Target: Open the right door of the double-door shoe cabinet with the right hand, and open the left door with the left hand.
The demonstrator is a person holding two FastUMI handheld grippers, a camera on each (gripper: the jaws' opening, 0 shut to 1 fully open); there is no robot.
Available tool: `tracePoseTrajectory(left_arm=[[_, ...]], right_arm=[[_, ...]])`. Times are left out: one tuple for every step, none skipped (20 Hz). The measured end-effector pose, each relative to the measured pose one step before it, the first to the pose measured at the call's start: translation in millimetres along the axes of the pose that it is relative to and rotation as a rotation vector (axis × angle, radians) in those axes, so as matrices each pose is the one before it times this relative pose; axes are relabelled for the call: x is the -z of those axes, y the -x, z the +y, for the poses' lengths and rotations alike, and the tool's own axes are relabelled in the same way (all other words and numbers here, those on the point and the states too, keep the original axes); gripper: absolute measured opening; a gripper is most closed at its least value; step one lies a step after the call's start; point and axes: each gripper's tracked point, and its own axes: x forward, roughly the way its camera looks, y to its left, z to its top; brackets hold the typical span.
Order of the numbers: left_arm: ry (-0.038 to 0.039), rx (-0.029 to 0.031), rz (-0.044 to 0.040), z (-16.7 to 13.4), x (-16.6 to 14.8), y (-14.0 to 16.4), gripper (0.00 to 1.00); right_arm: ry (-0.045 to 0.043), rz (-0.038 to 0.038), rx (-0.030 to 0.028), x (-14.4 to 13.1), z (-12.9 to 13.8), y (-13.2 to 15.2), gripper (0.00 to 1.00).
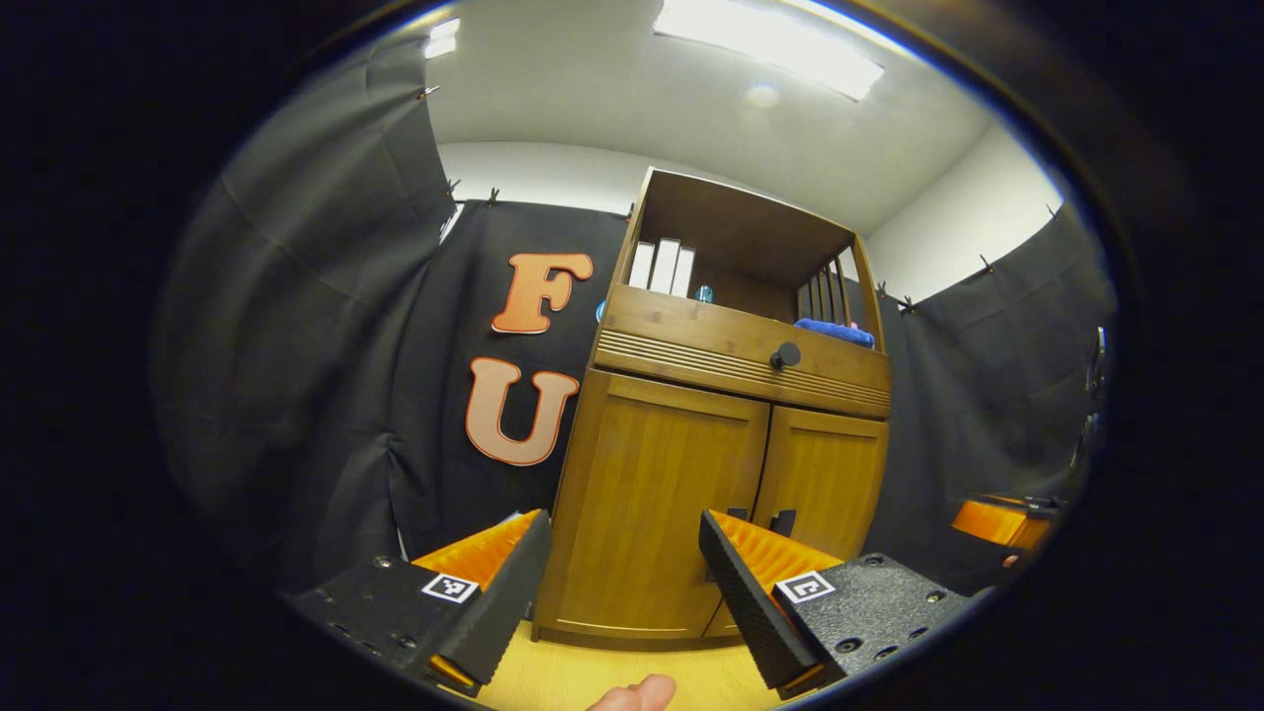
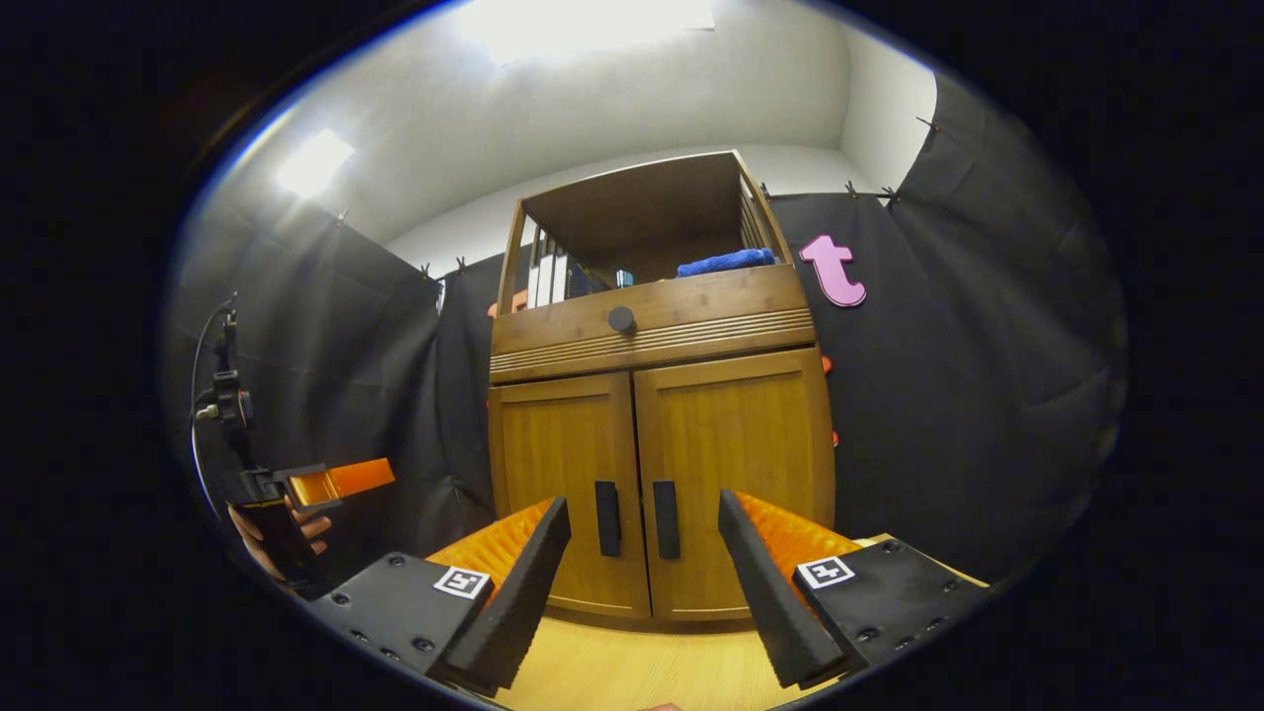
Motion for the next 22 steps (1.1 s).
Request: tracePoseTrajectory(left_arm=[[-0.00621,-0.00716,-0.01569,0.67,-3.11,-1.28,0.94],[0.01281,0.00885,-0.01079,-2.84,-2.61,-1.91,0.94],[0.01742,0.01825,-0.00571,-6.51,-0.77,-3.24,0.94],[0.01061,0.0149,0.00577,-4.25,2.46,-3.06,0.94],[0.00479,0.01012,0.01307,-1.5,4.3,-2.36,0.94],[0.00125,0.00683,0.01192,-0.95,3.86,-2.61,0.94],[-0.00136,0.01096,0.00607,-2.14,2.74,-2.15,0.94],[0.00462,0.00399,-0.00433,1.14,0.85,-0.08,0.92],[0.0096,-0.00337,-0.00073,2.05,2.34,-0.35,0.95],[0.00604,0.0032,0.00924,1.0,4.59,0.89,0.94],[-0.00257,0.00326,0.01166,1.05,5.81,1.24,0.97],[-0.00551,-0.00142,0.00685,2.14,3.29,1.71,0.94],[-0.00385,0.00027,0.00321,2.36,0.8,0.77,0.94],[-0.00121,0.00381,0.00223,0.18,0.25,0.7,0.92],[0.00026,0.00682,0.00079,-2.0,1.68,-0.88,0.92],[-0.00153,0.00996,0.00058,-1.52,1.8,-0.37,0.94],[0.0007,0.00963,0.00166,-2.14,0.63,-1.86,0.92],[0.00662,0.01336,-0.00024,-1.78,0.97,-1.61,0.94],[0.01015,0.01211,-0.0013,-1.97,0.12,-1.5,0.94],[0.00995,0.00759,-0.00583,0.55,-0.33,-1.94,0.94],[0.00412,0.00303,-0.00621,1.84,-0.89,-3.53,0.94],[-0.00323,-0.00382,-0.00275,3.43,0.85,-3.72,0.95]], right_arm=[[0.01669,-0.01098,0.02485,-2.48,-7.03,-1.66,0.97],[0.01261,-0.00375,0.03473,-1.34,-8.51,-1.64,0.97],[0.00748,-0.00203,0.02322,-2.63,-4.98,-0.85,0.97],[0.00181,-0.00452,0.02163,-2.66,-1.65,0.74,0.97],[0.00314,-0.00181,0.01823,-1.26,-3.28,1.12,0.98],[0.00295,0.00215,0.01295,0.87,-2.42,0.14,0.97],[-0.00018,-0.0022,0.00754,1.83,-2.09,0.15,0.97],[-0.00199,-0.00193,0.00414,0.11,-1.76,-3.72,0.97],[-0.00357,0.00194,-0.01003,2.61,0.99,-3.63,1.0],[-0.00925,0.00309,-0.01703,3.2,3.83,-6.71,0.97],[-0.00788,0.01054,-0.02121,4.42,4.73,-5.99,0.97],[-0.00231,0.01724,-0.01531,5.94,0.15,-10.89,0.97],[0.00375,0.0153,-0.00872,6.13,1.19,-10.93,0.97],[0.00611,0.01339,-0.00712,5.81,1.39,-13.7,0.97],[0.00845,0.00868,-0.00711,5.77,3.62,-13.42,0.97],[0.00265,0.009,-0.00717,6.47,6.94,-15.83,0.97],[0.00535,0.01006,-0.00021,7.25,4.29,-16.58,0.97],[0.00014,0.01035,0.00599,8.83,3.82,-16.74,0.97],[0.00096,0.00852,0.00869,7.67,3.37,-19.07,0.97],[0.00383,0.0105,0.00692,7.8,2.96,-18.71,0.97],[0.00485,0.02053,0.00734,9.98,-0.18,-18.47,0.97],[-0.00275,0.02644,0.00103,11.88,-0.54,-19.82,0.96]])
